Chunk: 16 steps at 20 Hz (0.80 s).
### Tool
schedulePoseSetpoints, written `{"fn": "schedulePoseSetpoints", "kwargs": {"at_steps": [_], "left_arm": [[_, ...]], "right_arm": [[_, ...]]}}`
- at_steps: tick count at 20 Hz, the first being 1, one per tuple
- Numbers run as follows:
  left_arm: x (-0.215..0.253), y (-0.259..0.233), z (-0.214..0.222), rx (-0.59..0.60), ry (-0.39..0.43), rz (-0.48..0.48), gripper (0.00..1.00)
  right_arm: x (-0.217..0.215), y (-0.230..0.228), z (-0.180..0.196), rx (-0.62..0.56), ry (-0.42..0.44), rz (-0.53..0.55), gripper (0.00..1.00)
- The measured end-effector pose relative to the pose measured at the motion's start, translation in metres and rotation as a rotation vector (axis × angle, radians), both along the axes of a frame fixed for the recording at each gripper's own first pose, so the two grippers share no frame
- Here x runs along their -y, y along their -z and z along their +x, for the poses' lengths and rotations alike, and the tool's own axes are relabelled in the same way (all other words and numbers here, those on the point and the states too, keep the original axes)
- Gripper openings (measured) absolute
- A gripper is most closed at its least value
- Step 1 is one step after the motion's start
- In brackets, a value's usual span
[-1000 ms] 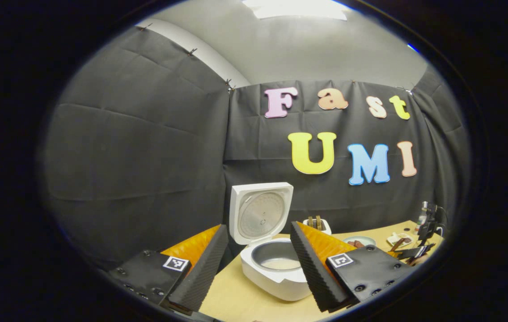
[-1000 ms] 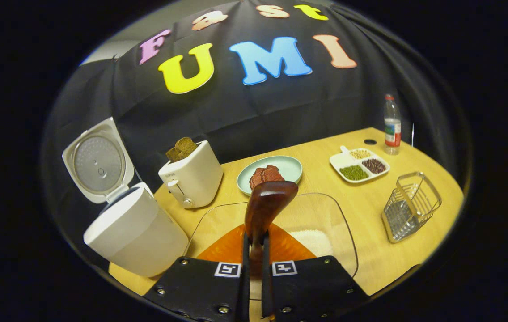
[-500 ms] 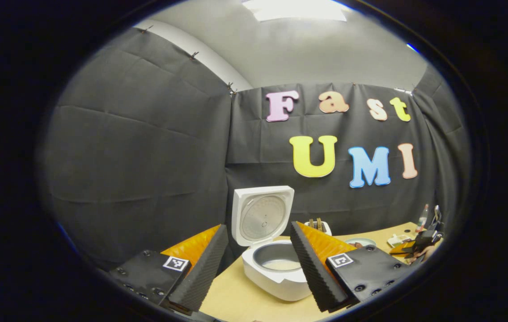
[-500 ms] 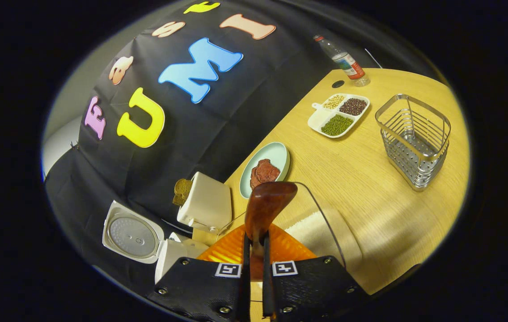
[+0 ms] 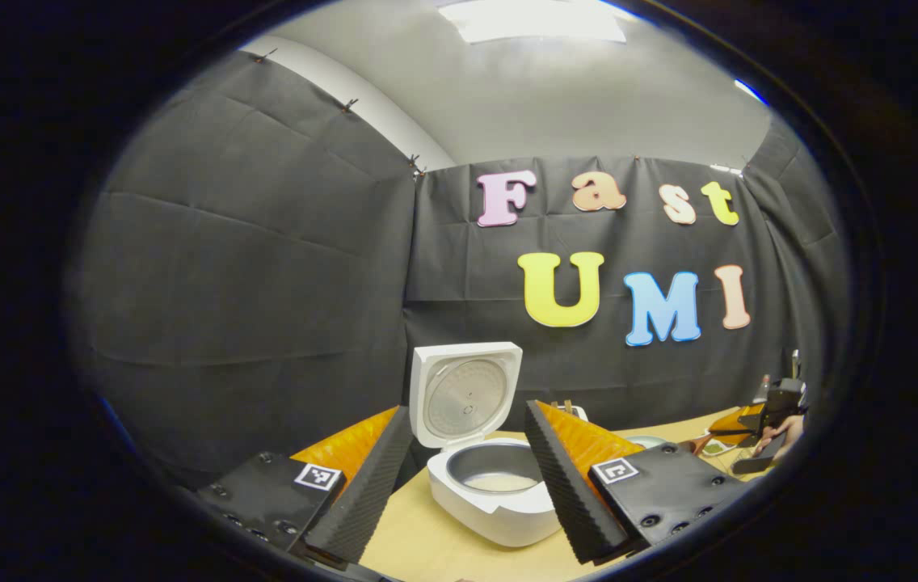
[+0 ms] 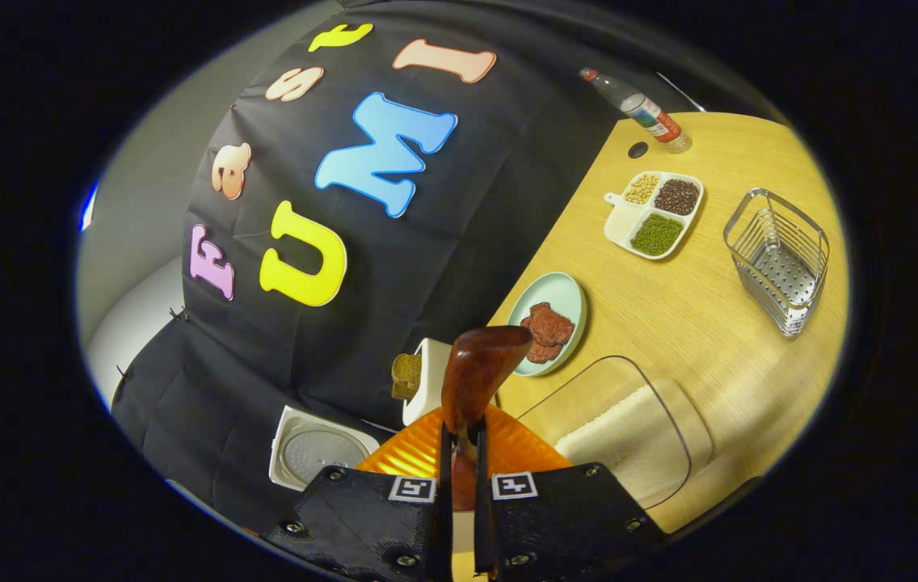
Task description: Close the left gripper, press the button to open the rice cooker; take a wooden spoon from the chopstick holder with the right hand, scoop a spoonful of rice and pour it into the rice cooker, then put the wooden spoon back into the chopstick holder.
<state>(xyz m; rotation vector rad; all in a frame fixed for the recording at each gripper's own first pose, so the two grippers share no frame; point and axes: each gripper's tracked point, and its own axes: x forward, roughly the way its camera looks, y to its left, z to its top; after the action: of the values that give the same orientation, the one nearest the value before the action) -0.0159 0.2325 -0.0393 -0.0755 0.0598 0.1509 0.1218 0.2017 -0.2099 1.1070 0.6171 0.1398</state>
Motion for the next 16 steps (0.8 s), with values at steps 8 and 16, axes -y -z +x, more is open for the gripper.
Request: {"fn": "schedulePoseSetpoints", "kwargs": {"at_steps": [8, 16], "left_arm": [[-0.030, 0.011, -0.007, -0.013, -0.054, -0.011, 1.00], [-0.068, 0.027, -0.028, -0.038, -0.129, -0.031, 0.97]], "right_arm": [[-0.064, -0.059, 0.024, 0.098, -0.074, 0.051, 0.11], [-0.153, -0.075, 0.037, 0.158, -0.200, 0.009, 0.11]]}}
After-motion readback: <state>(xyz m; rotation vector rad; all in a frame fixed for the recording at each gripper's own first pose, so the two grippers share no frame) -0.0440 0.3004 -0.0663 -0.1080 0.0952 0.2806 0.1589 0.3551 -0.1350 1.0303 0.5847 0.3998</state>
